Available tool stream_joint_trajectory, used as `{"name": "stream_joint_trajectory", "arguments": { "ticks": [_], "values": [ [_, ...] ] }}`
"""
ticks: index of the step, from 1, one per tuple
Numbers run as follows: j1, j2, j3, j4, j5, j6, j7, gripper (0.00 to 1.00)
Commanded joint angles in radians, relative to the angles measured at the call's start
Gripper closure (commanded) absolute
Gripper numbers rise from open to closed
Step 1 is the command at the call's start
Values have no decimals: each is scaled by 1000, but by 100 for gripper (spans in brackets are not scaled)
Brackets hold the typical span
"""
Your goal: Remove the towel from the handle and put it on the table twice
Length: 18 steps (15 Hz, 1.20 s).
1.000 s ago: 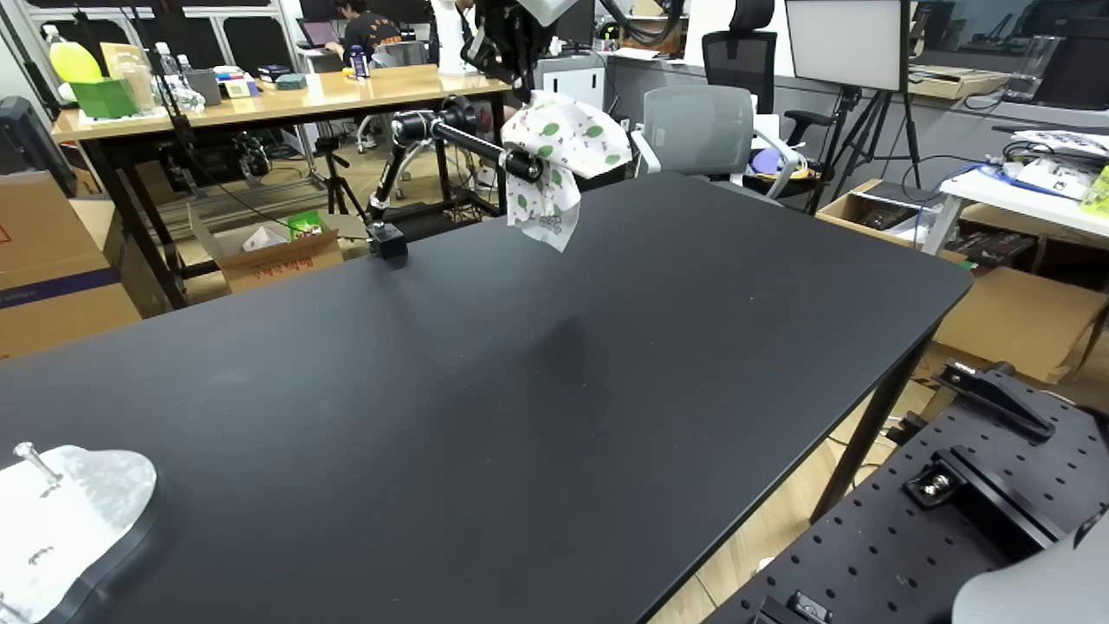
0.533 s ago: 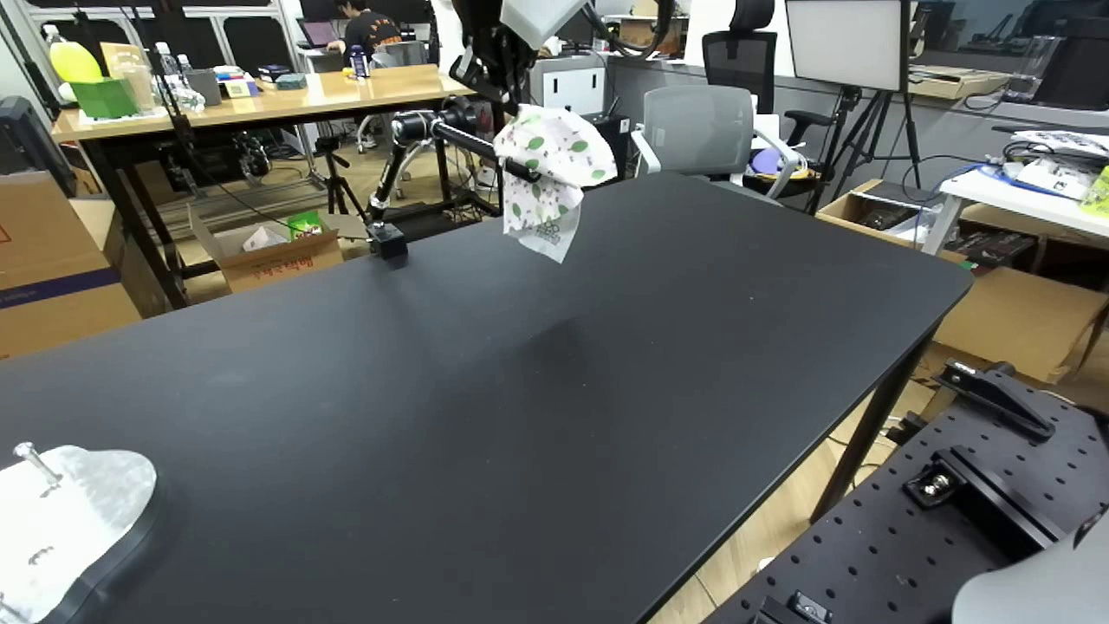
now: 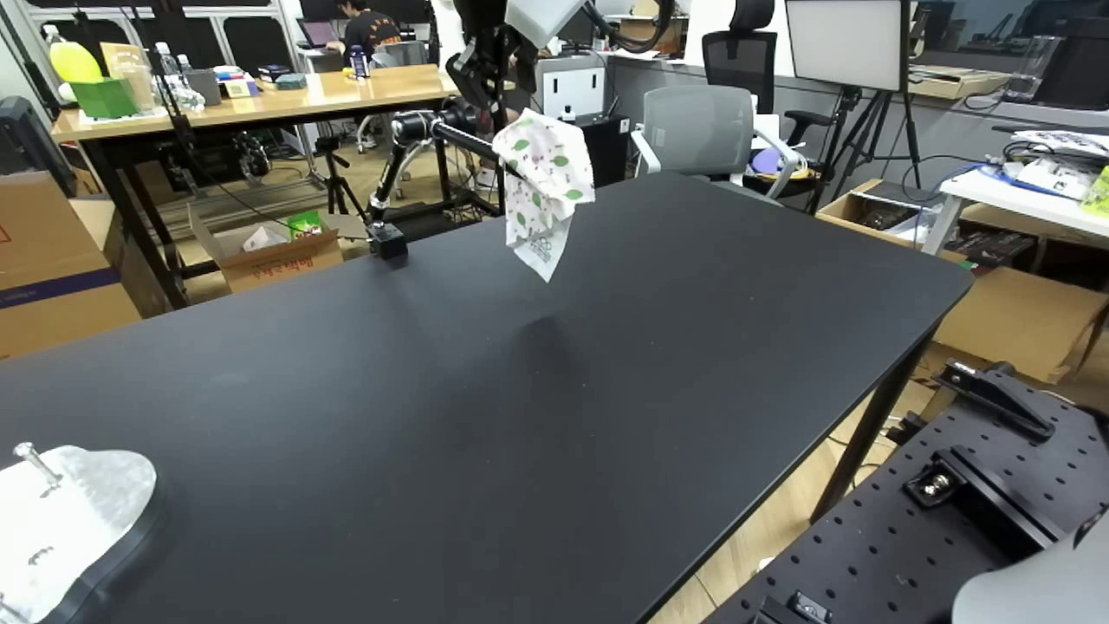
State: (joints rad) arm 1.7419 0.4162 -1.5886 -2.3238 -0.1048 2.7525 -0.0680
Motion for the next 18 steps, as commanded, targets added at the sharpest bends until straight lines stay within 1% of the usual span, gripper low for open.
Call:
{"name": "stream_joint_trajectory", "arguments": {
  "ticks": [1,2,3,4,6,7,11,17,18],
  "values": [
    [-20,-28,17,37,-40,3,5,12],
    [-21,-30,20,42,-49,9,2,5],
    [-16,-43,18,51,-53,8,-3,1],
    [-10,-57,16,59,-56,1,-7,0],
    [1,-81,1,79,-39,-28,12,0],
    [-12,-28,20,51,-59,6,24,0],
    [-13,-57,15,65,-56,-3,22,0],
    [-11,-61,14,65,-56,-4,22,0],
    [-3,-64,9,80,-43,-68,36,0]
  ]
}}
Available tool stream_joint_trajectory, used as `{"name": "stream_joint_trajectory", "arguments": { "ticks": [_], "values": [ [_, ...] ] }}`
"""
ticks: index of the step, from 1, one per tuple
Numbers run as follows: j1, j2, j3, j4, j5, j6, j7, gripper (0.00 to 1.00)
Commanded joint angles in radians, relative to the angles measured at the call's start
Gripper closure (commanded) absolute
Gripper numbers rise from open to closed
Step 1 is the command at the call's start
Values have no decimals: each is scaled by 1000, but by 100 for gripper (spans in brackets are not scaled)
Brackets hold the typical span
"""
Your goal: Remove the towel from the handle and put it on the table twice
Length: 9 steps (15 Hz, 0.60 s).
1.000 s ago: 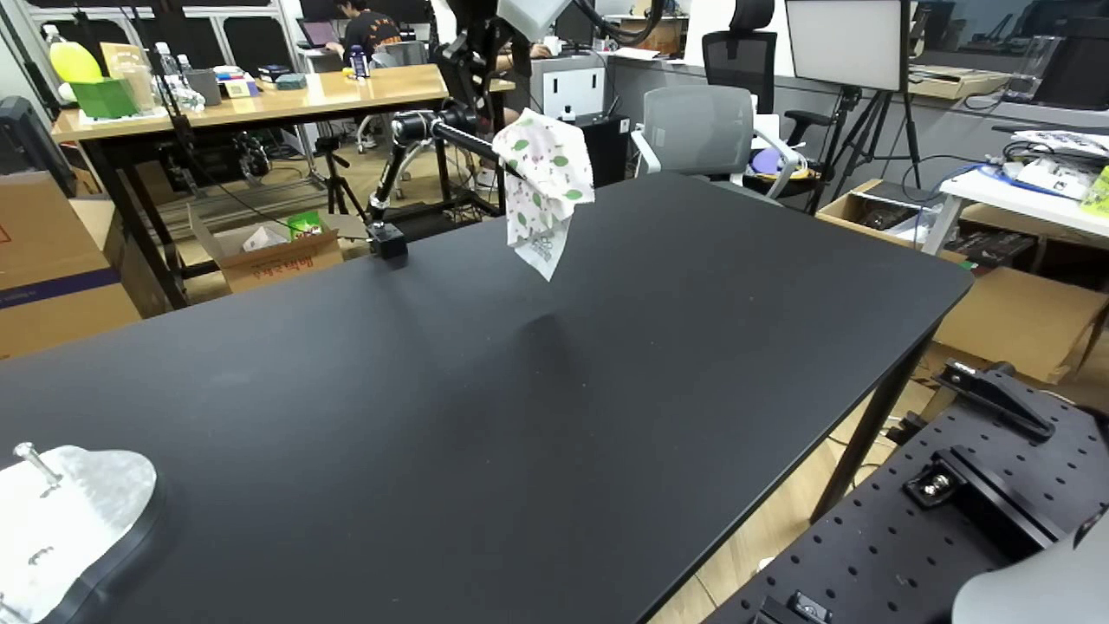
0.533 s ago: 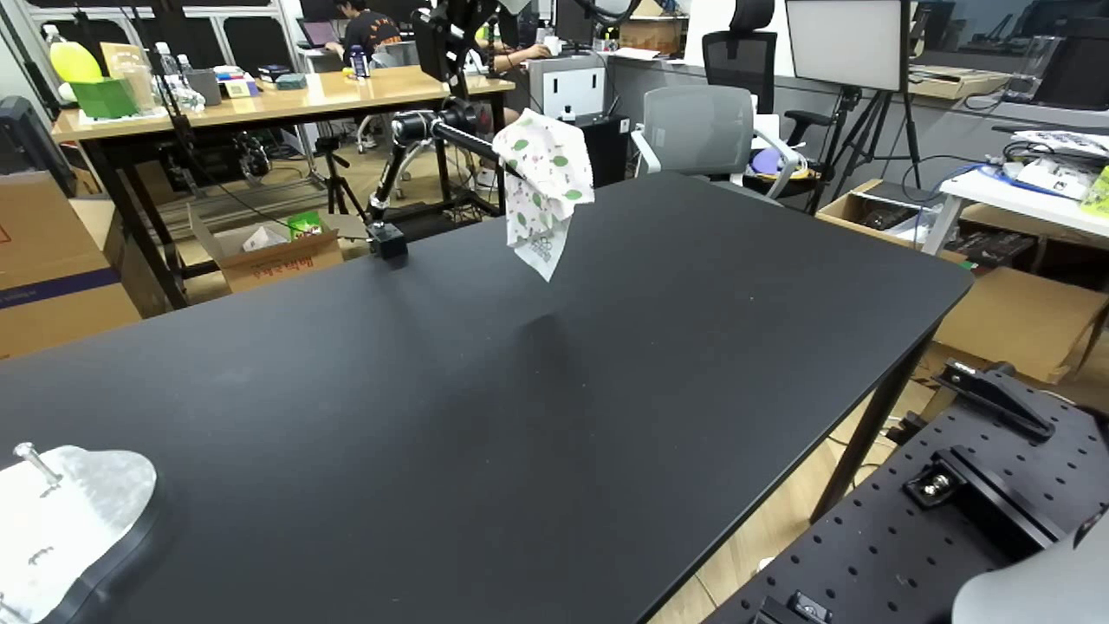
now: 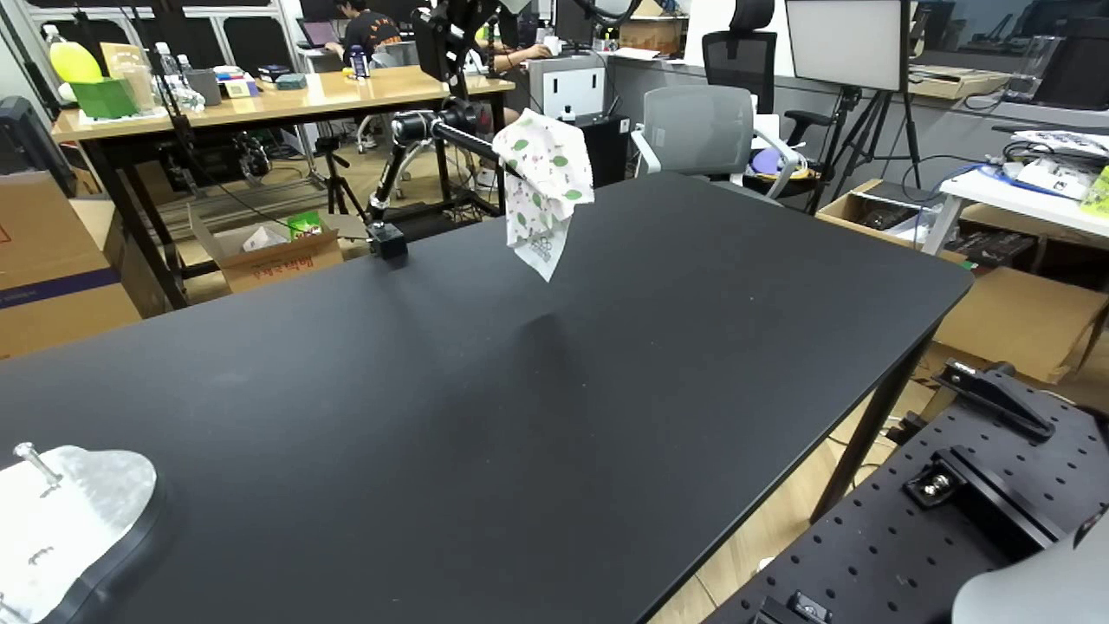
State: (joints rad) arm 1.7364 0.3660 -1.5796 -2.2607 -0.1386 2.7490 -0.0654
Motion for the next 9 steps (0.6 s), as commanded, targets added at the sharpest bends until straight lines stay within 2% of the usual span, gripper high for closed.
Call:
{"name": "stream_joint_trajectory", "arguments": {
  "ticks": [1,5,7,9],
  "values": [
    [12,-27,-6,31,5,-134,46,0],
    [38,-102,-29,79,61,-373,73,0],
    [27,-145,-19,83,79,-402,61,0],
    [21,-157,-19,70,125,-364,18,0]
  ]
}}
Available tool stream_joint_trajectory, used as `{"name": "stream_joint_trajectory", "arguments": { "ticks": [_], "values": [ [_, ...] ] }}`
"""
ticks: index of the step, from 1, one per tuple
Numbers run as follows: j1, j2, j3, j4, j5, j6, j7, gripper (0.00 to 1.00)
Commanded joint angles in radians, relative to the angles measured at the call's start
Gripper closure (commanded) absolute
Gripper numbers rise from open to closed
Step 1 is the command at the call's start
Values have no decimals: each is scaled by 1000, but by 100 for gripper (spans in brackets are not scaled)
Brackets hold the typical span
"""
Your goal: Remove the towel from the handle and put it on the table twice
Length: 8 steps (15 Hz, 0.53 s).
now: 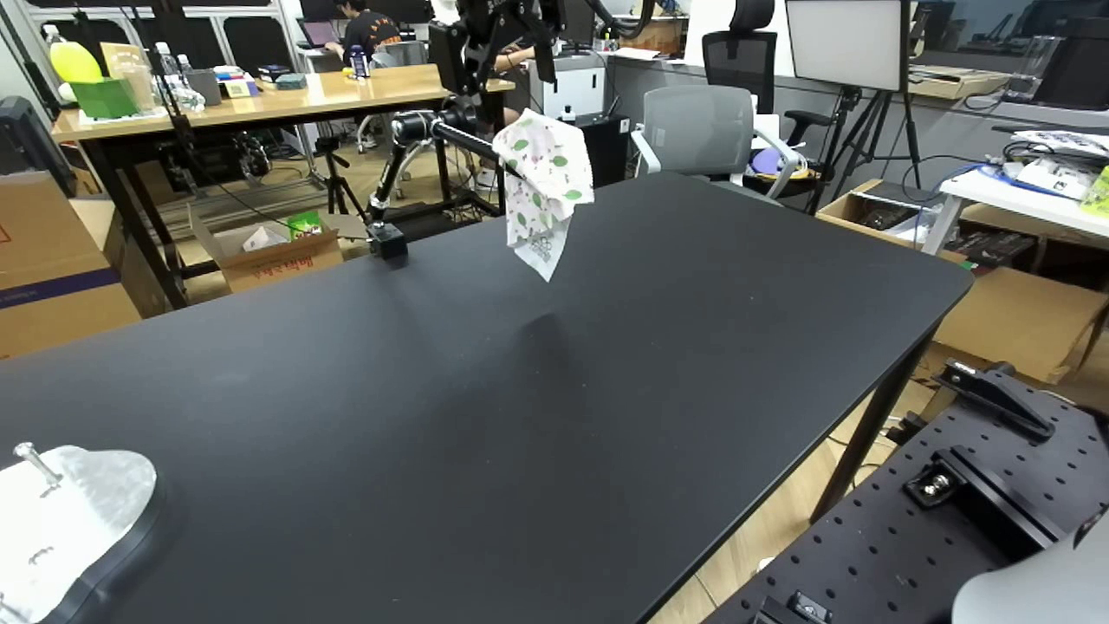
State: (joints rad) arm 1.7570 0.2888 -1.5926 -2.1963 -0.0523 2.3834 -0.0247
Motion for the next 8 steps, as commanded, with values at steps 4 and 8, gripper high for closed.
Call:
{"name": "stream_joint_trajectory", "arguments": {
  "ticks": [4,8],
  "values": [
    [-8,-100,-12,-19,57,112,-47,0],
    [-24,-131,-6,-44,69,178,-71,0]
  ]
}}
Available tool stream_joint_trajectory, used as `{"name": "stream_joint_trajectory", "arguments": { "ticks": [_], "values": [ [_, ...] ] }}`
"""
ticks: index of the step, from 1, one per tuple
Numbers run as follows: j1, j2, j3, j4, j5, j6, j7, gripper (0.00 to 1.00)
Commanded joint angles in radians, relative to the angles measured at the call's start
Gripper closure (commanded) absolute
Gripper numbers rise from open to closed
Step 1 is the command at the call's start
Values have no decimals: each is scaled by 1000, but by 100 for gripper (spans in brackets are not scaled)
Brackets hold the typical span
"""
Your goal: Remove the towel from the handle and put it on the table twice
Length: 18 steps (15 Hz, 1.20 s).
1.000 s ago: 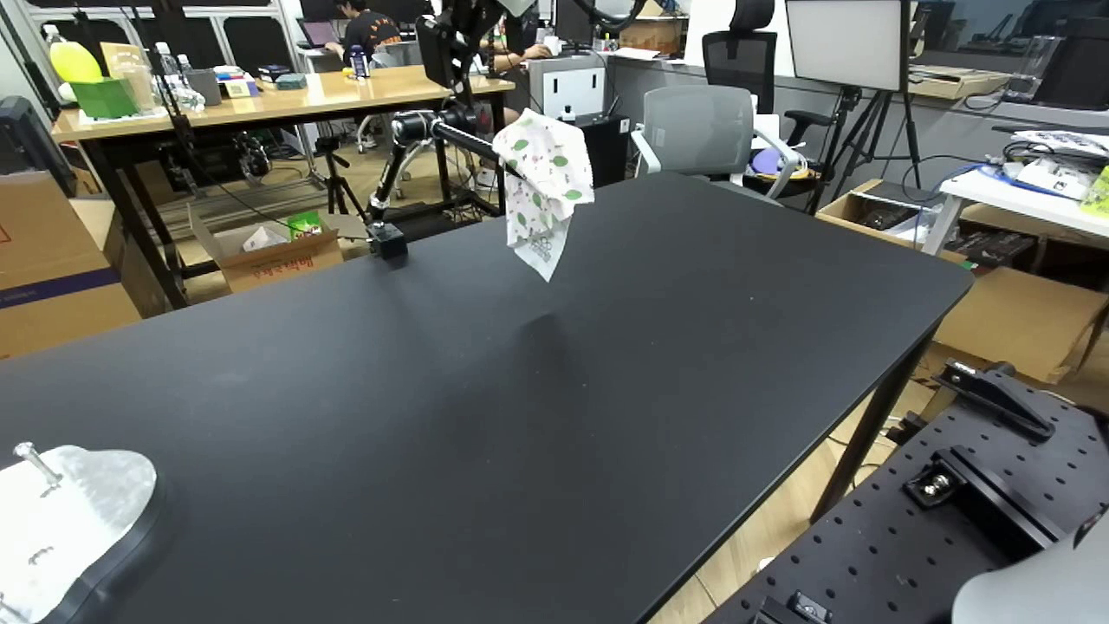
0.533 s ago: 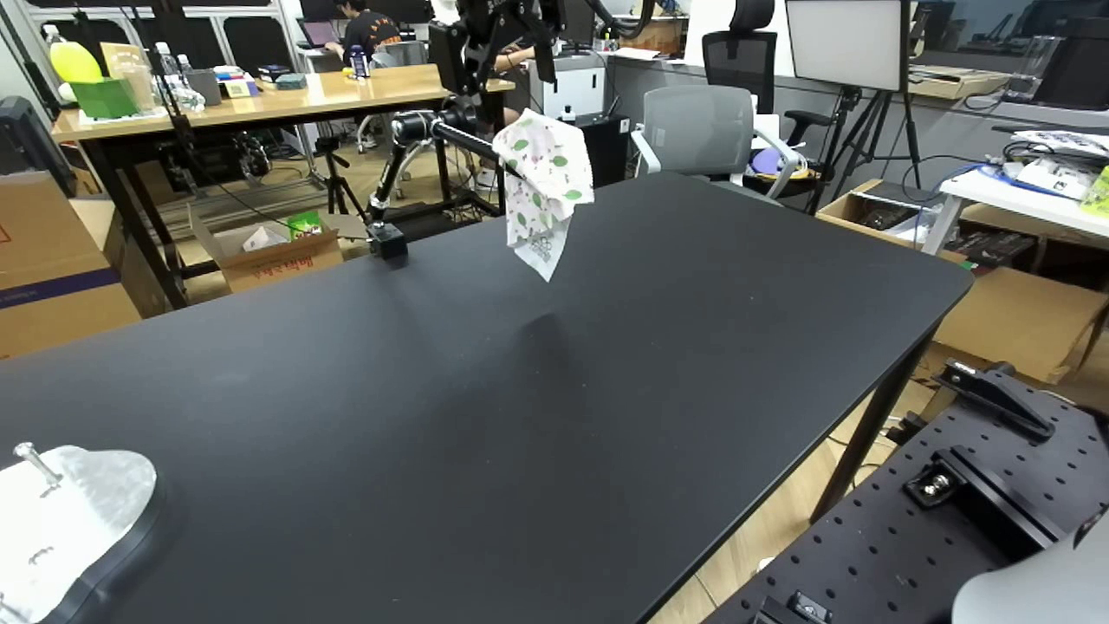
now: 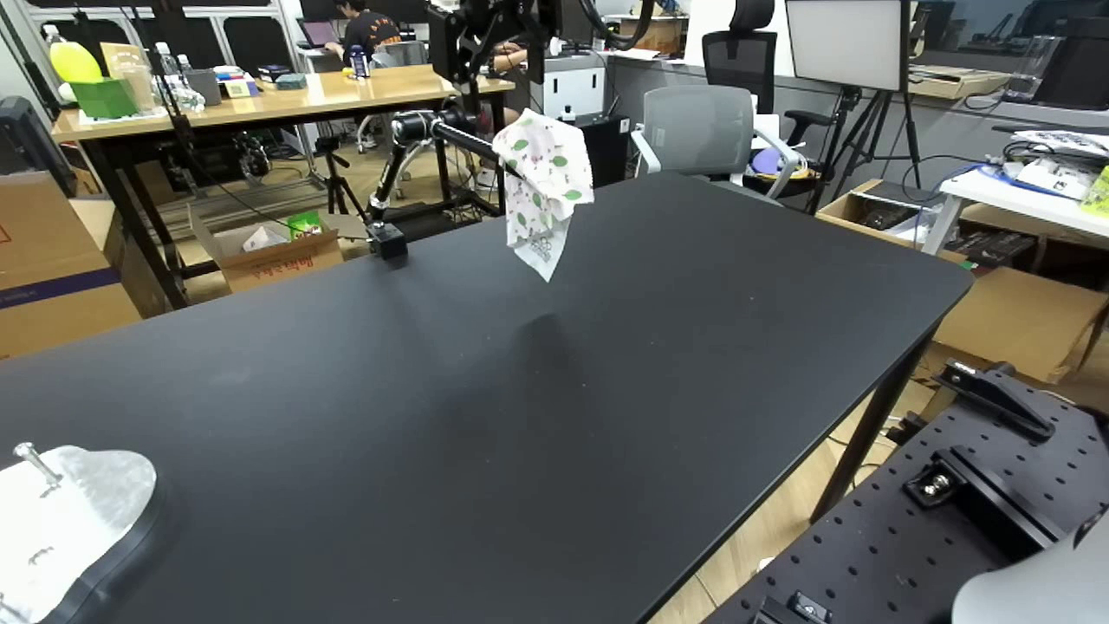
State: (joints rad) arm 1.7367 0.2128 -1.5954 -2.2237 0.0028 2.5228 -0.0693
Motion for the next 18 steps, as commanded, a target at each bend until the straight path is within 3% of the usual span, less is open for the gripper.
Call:
{"name": "stream_joint_trajectory", "arguments": {
  "ticks": [1,5,7,18],
  "values": [
    [-7,-64,-2,-24,17,48,-31,0],
    [-7,-94,-4,-46,32,64,-49,0],
    [-8,-104,-6,-54,33,69,-54,25],
    [6,-109,-46,-61,33,80,-56,98]
  ]
}}
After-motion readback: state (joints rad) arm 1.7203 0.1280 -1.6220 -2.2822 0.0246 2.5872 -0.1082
